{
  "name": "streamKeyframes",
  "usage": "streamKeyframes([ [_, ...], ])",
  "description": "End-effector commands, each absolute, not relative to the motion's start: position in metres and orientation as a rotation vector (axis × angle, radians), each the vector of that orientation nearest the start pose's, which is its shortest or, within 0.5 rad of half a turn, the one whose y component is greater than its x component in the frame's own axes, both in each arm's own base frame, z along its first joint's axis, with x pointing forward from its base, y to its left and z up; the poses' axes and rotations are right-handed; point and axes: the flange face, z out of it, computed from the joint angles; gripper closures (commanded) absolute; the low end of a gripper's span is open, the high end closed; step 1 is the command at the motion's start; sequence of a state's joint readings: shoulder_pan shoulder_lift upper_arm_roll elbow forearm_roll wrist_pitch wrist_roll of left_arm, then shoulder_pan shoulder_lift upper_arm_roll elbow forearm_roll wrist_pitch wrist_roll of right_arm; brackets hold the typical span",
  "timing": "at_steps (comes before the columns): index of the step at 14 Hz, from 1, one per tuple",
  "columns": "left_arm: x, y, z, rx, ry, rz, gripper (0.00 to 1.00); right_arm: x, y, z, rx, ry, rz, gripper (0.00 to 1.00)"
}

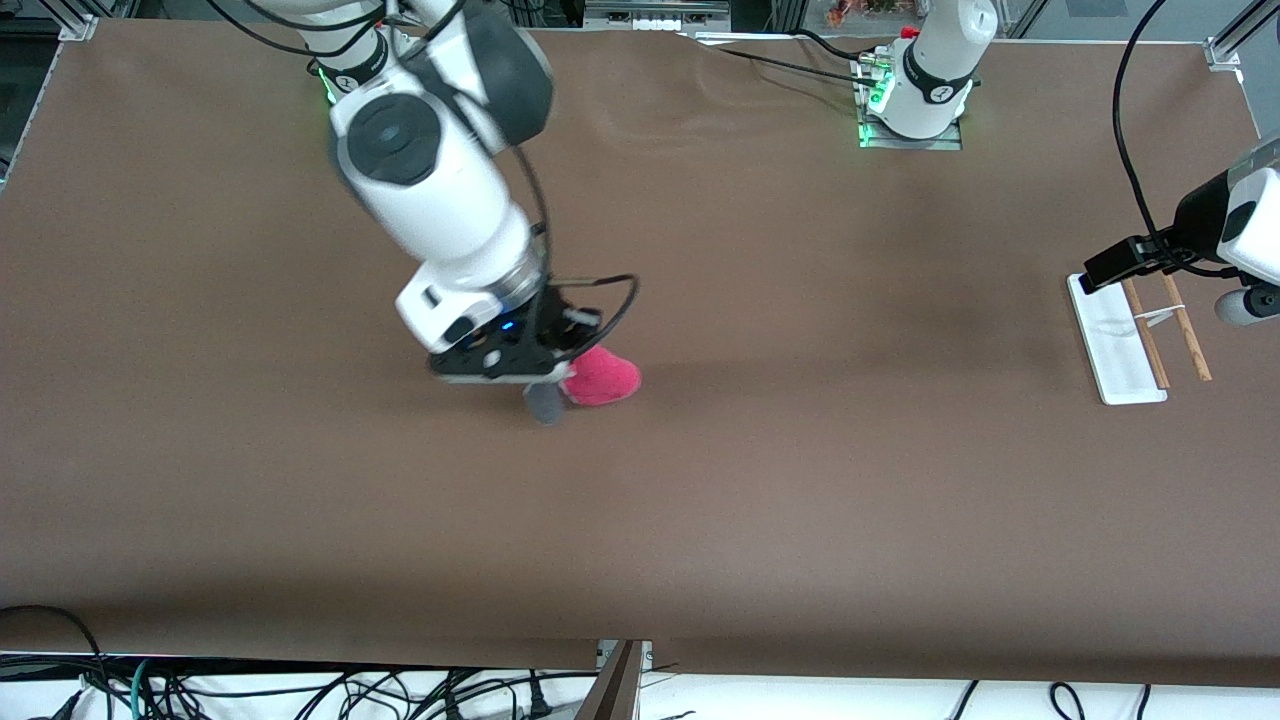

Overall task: Pass towel and hang on rack
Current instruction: 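Lift the towel with the right gripper toward the table middle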

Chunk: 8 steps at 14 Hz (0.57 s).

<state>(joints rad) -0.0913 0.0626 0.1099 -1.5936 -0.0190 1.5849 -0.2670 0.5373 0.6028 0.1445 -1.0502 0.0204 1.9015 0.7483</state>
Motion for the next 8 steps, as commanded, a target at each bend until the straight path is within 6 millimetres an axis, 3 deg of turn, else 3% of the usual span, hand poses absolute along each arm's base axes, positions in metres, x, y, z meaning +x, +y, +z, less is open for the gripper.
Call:
streamKeyframes([
  [1,0.576,0.006,0.585,-3.089,-0.453,0.097,0.00,0.579,0.480,0.535,-2.821,0.225,-0.247,1.00],
  [4,0.575,0.006,0.585,-3.088,-0.453,0.099,0.00,0.556,0.511,0.538,-2.789,0.173,-0.267,1.00],
  [8,0.575,0.006,0.585,-3.088,-0.453,0.099,0.00,0.537,0.531,0.539,-2.779,0.121,-0.263,1.00],
])
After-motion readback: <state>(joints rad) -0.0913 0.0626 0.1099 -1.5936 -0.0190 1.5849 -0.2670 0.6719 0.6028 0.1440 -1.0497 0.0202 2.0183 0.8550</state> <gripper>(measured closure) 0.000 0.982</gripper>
